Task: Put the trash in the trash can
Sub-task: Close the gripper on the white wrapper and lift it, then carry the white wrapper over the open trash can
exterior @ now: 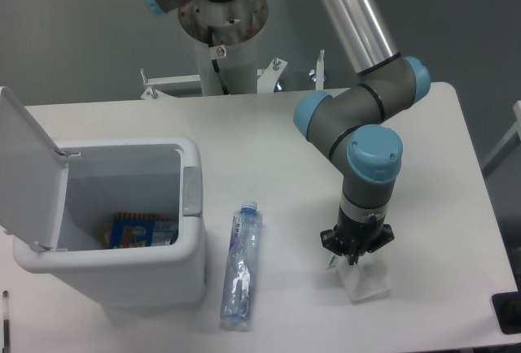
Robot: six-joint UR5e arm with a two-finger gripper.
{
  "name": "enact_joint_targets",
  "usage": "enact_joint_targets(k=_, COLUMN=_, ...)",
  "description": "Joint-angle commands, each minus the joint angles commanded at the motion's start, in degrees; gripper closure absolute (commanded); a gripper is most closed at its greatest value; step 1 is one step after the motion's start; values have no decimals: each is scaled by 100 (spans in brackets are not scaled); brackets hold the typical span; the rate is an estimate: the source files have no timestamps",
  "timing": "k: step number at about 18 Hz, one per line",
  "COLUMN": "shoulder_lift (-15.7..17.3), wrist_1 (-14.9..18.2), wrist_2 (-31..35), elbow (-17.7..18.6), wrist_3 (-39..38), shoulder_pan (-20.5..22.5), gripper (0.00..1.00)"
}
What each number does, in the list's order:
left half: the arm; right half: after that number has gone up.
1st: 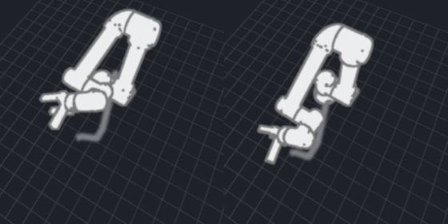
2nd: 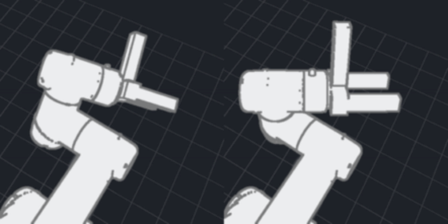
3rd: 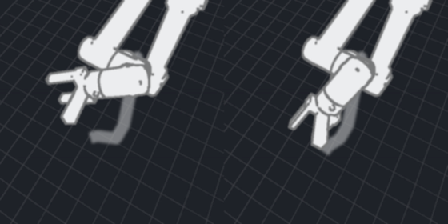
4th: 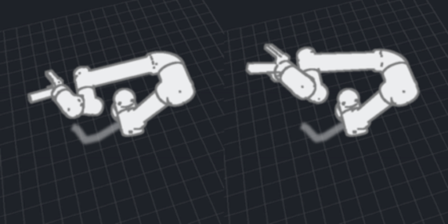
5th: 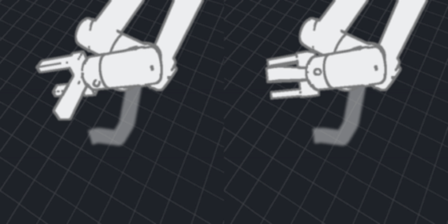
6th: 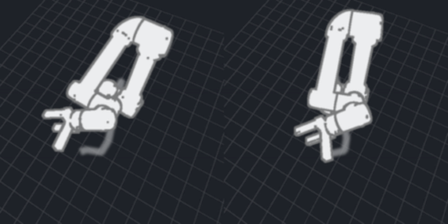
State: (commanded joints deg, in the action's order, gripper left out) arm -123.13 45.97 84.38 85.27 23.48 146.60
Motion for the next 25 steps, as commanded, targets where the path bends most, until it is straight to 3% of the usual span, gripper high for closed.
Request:
enact_joint_targets(k=6, shoulder_lift=-9, wrist_1=0, wrist_2=-790, elbow=-1046, wrist_3=-1370, shoulder_pan=44, gripper=90)
enact_joint_targets(k=12, shoulder_lift=368, wrist_1=0, wrist_2=-1458, elbow=-1530, wrist_3=-2294, shoulder_pan=44, gripper=90)
enact_joint_targets(k=20, shoulder_lift=1185, wrist_1=9, wrist_2=-2161, elbow=-1478, wrist_3=-3050, shoulder_pan=-9, gripper=90)
enact_joint_targets(k=25, shoulder_lift=1906, wrist_1=44, wrist_2=-2716, elbow=-890, wrist_3=-3096, shoulder_pan=-394, gripper=90)
